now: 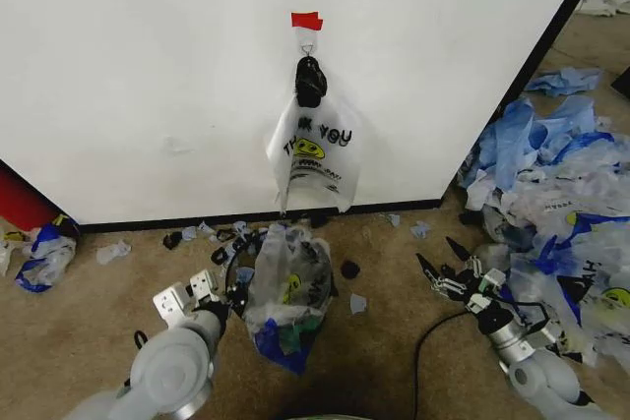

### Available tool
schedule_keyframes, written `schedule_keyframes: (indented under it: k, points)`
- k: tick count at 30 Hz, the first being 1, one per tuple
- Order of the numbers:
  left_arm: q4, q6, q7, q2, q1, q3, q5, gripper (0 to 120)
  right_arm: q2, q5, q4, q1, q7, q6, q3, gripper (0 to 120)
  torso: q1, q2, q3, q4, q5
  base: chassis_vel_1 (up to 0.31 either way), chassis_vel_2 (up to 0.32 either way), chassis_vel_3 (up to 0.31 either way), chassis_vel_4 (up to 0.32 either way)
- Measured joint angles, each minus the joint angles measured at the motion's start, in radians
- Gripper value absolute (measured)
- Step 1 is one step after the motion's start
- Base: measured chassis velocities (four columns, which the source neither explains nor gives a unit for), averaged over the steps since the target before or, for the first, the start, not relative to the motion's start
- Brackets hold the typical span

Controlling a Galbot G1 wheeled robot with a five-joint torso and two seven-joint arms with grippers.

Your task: Pick up the garbage bag from the wall and place it over the trash bin.

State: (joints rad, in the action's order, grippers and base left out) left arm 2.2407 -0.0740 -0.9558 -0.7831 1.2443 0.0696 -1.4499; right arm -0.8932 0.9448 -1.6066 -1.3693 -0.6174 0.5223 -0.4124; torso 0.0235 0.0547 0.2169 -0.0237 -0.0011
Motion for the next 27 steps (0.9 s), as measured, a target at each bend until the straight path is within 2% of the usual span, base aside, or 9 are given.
schedule_keyframes:
  k: [13,16,20,22,26,27]
  points:
    - [-0.015,0.014,0.027,-0.031,0.054,0.016,0.104,0,-0.009,-0.005,0.002,0.006,-0.002,-0.001,0.011,100,0.0,0.0,0.0,0.0001,-0.0001,0.0,0.0,0.0,0.0]
    - [-0.013,0.013,0.03,-0.038,0.057,0.023,0.11,5,-0.014,-0.008,0.004,0.006,-0.005,-0.001,0.012,100,0.0,0.0,0.0,0.0001,0.0,0.0,0.0,0.0,0.0]
    - [0.001,0.011,0.015,-0.05,0.062,0.026,0.106,19,-0.019,-0.012,0.006,0.004,-0.006,-0.001,0.013,100,0.0,0.0,0.0,0.0001,0.0003,0.0,0.0,0.0,0.0]
    - [0.01,0.004,-0.027,-0.061,0.07,0.03,0.099,31,-0.021,-0.015,0.001,0.003,-0.006,-0.001,0.013,100,0.0,0.0,0.0,0.0,-0.0001,0.0,0.0,0.0,0.0]
    - [0.018,0.002,-0.049,-0.066,0.075,0.04,0.096,41,-0.021,-0.014,-0.004,0.004,-0.004,-0.005,0.015,100,0.0,0.0,0.0,0.0001,-0.0002,0.0,0.0,0.0,0.0]
    - [0.03,0.001,-0.055,-0.067,0.078,0.053,0.101,48,-0.014,0.02,-0.024,0.003,0.002,-0.022,0.028,100,0.0,0.0,0.0,0.0,0.0,0.0,0.0,0.0,0.0]
